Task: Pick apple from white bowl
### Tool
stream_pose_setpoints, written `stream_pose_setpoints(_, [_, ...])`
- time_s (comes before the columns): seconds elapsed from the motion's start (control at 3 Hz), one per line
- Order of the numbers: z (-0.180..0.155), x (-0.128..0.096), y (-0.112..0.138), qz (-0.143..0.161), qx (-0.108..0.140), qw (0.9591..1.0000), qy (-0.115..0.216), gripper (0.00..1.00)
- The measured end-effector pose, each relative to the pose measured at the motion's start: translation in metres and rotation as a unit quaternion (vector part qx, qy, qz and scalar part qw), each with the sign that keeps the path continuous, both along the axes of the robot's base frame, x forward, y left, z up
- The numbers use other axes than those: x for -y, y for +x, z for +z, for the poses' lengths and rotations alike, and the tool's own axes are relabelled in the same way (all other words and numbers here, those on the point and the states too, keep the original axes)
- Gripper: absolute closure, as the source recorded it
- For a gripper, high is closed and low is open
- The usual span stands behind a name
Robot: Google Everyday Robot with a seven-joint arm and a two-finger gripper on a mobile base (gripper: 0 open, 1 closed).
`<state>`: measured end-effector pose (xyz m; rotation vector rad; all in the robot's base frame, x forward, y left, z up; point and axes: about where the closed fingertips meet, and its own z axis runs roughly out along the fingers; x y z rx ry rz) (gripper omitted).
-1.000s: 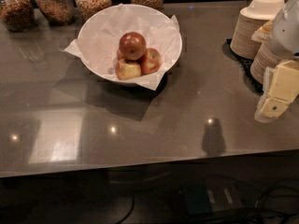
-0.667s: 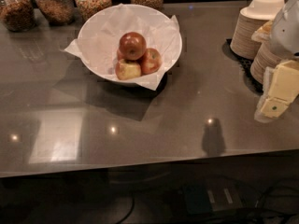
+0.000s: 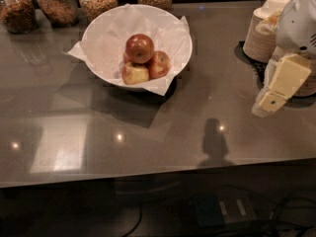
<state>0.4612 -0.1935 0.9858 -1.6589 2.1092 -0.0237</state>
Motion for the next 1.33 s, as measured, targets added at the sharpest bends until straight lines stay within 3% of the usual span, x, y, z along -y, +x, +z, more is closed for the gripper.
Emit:
stream_pose_setpoints(0.33, [0.005, -0.027, 0.03, 0.009, 0.033, 0.9979, 0.056, 0.0])
stream_pose_setpoints(1.0, [0.016, -0.086, 0.097, 0.02, 0.078, 0.9834, 0.163, 0.0])
stream_pose_setpoints(1.33, [0.015, -0.115, 0.12, 0.036, 0.078, 0.9764, 0.198, 0.0])
